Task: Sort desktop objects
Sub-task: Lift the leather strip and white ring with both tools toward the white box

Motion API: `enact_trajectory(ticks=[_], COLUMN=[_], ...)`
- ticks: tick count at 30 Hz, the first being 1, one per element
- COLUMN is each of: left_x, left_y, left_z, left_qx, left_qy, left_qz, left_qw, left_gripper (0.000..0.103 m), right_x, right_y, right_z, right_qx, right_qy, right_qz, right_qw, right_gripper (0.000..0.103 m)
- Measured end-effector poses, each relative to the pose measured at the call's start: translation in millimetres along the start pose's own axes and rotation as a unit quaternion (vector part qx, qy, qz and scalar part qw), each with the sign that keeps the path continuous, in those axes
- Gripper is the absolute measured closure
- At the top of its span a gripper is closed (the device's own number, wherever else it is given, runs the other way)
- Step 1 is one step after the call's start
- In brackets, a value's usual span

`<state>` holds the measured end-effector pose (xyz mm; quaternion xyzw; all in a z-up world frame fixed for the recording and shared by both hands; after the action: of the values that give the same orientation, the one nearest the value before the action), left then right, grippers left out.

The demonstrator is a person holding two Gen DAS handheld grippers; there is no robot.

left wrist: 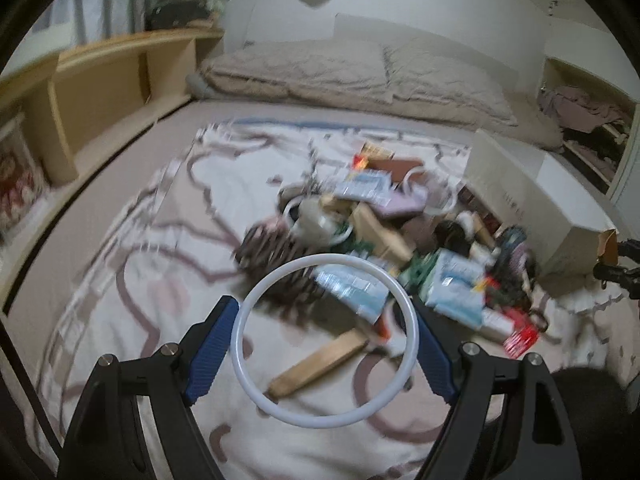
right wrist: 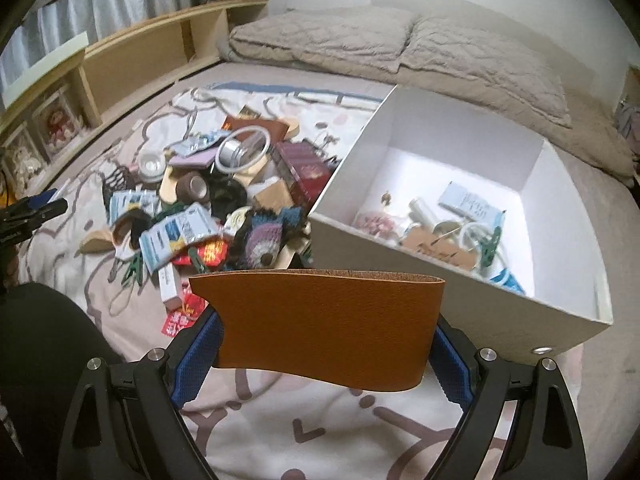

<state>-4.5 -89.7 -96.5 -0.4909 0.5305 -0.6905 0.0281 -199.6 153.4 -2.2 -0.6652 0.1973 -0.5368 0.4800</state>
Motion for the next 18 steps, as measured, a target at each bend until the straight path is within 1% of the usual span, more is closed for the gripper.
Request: enact_trajectory(ticks=[5,8,14,18], left_x=[29.8,46.2,76.2,92.9], left_y=[-17.4,-27.6,-44.2,-50.6], left_z=[-25.5,-45.6,-88.9,-120.9], left_qx=[-0.015,-0.021,-0.042,-0.062], left_qy=[0.020,0.043,0.080,0.103], left_qz=[-0.027,-0.045,-0.080,-0.097], left_qw=[0.9993,0.9978,0.9927,0.9881], left_gripper=[0.020,0.020,0.020,0.020], right_x=[6.2,5.7,10.3,12.7], right_y=[-18.8,-33.1,-49.7,-61.1], right_z=[-11.8,-24.6,-47.5,-62.1], right_qx=[-0.012,-0.024,-0.059,-0.064], right_qy=[0.017,0.031,0.068,0.094], right_qz=[-0.023,-0.034,-0.042,-0.056], right_qw=[1.000,0.999,0.995,0.992], right_gripper=[0.010,0.010,0.010,0.010])
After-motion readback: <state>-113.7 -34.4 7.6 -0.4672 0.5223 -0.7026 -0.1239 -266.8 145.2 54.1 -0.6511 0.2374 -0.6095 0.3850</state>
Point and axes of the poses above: each gripper's, at about its wrist camera, not at the fingertips, and y roughly the way its jaws point, z to its left, x to its top, the point moved 3 cm from there along y, roughly the way its jaws point, and after that the axes turned 7 degrees about z, right-handed, at the moved point
